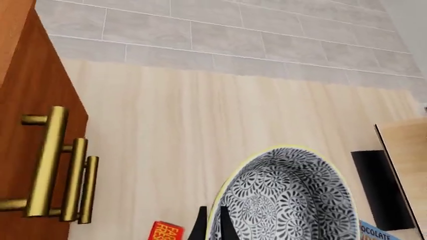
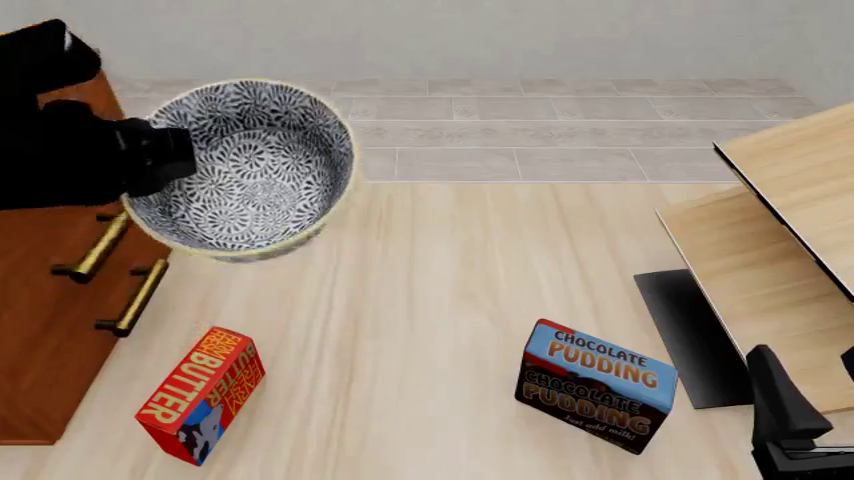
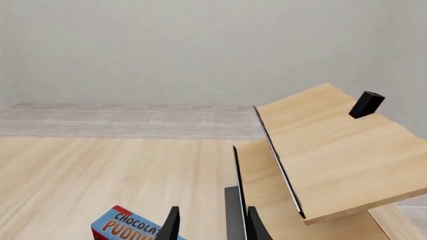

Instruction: Close the top drawer of the cabinet and put the bowl on top of it.

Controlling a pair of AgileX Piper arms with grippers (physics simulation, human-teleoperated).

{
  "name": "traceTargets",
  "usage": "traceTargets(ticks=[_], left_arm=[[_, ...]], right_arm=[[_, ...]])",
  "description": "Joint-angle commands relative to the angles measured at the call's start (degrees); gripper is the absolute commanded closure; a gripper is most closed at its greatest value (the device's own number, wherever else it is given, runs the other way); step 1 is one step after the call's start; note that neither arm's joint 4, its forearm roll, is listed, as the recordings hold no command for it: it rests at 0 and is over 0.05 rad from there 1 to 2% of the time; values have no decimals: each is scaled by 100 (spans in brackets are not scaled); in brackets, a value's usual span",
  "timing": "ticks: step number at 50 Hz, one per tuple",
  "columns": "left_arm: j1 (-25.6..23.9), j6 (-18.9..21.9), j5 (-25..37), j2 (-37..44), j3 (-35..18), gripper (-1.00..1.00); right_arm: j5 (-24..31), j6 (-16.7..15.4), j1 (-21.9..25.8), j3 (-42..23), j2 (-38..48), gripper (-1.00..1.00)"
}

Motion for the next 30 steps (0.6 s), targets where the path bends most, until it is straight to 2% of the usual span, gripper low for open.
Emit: traceTargets(ticks=[1, 13, 19, 24, 30], left_arm=[[626, -347, 746, -102, -731, 100], [1335, -591, 1319, 132, -1337, 100], [2241, -477, 1799, 318, -2067, 100], [2477, -809, 2096, 533, -2485, 100], [2894, -829, 2422, 651, -2968, 100]], right_arm=[[1, -5, 13, -5, 1, -100], [-14, 21, -5, -2, 0, -100], [-19, 24, -2, -1, 2, -100], [-22, 19, 0, -3, 3, -100], [-23, 17, 2, -1, 3, -100]])
